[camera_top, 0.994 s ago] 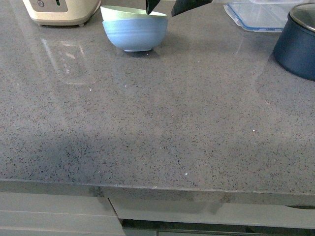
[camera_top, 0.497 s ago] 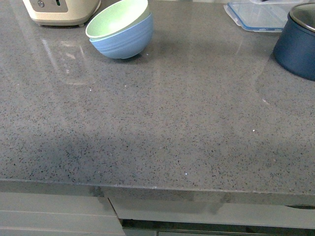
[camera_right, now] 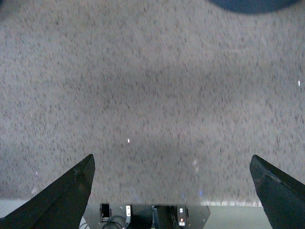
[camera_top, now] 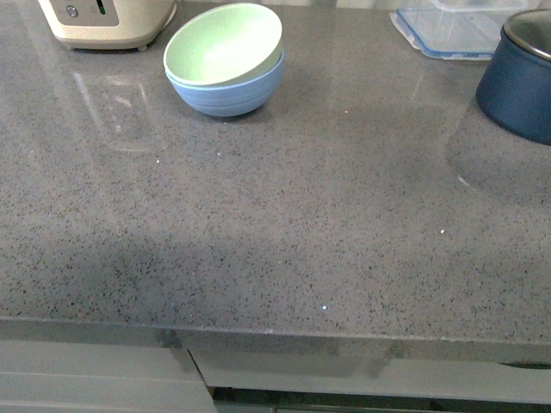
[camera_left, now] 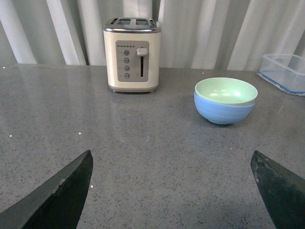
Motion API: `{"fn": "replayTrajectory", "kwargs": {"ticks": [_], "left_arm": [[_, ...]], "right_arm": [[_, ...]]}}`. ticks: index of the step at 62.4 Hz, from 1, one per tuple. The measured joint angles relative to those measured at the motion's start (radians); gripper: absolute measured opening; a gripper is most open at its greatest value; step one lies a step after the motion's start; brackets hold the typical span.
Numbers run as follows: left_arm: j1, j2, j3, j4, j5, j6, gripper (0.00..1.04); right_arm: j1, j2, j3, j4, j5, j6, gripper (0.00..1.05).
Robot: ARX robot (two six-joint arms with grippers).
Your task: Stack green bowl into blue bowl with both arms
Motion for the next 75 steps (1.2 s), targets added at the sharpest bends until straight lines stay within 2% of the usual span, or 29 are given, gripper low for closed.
{"fn": "replayTrajectory", "kwargs": {"ticks": [10, 14, 26, 28, 30, 33, 38, 40, 42, 55, 59, 75], "left_arm": [[0.000, 0.000, 0.000, 0.000, 0.000, 0.000, 0.98], [0.000, 0.000, 0.000, 0.000, 0.000, 0.000, 0.98], [0.000, 0.000, 0.000, 0.000, 0.000, 0.000, 0.98], [0.000, 0.000, 0.000, 0.000, 0.000, 0.000, 0.98], [0.000, 0.000, 0.000, 0.000, 0.001, 0.000, 0.98], [0.000, 0.000, 0.000, 0.000, 0.000, 0.000, 0.98], [0.000, 0.000, 0.000, 0.000, -0.002, 0.000, 0.98], [0.000, -0.002, 0.000, 0.000, 0.000, 0.000, 0.98], [0.000, -0.002, 0.000, -0.001, 0.001, 0.000, 0.98], [0.000, -0.002, 0.000, -0.001, -0.001, 0.000, 0.98], [0.000, -0.002, 0.000, -0.001, 0.000, 0.000, 0.98], [0.000, -0.002, 0.000, -0.001, 0.000, 0.000, 0.98]], "right_arm": [[-0.005, -0.203, -0.130, -0.089, 0.012, 0.034, 0.95], [-0.015, -0.281, -0.168, -0.121, 0.059, 0.042, 0.95], [-0.021, -0.311, -0.179, -0.125, 0.075, 0.045, 0.95], [-0.021, -0.334, -0.216, -0.036, 0.087, 0.029, 0.92], [-0.036, -0.382, -0.298, 0.126, 0.081, -0.010, 0.87], [-0.067, -0.486, -0.463, 0.451, 0.047, -0.092, 0.76], [-0.086, -0.569, -0.618, 0.838, 0.053, -0.155, 0.62], [-0.088, -0.598, -0.654, 0.971, 0.054, -0.174, 0.53], [-0.088, -0.617, -0.671, 1.017, 0.053, -0.183, 0.46], [-0.088, -0.698, -0.755, 1.019, 0.052, -0.203, 0.09], [-0.088, -0.722, -0.771, 1.011, 0.052, -0.208, 0.01], [-0.088, -0.848, -0.827, 0.945, 0.052, -0.207, 0.01]]}}
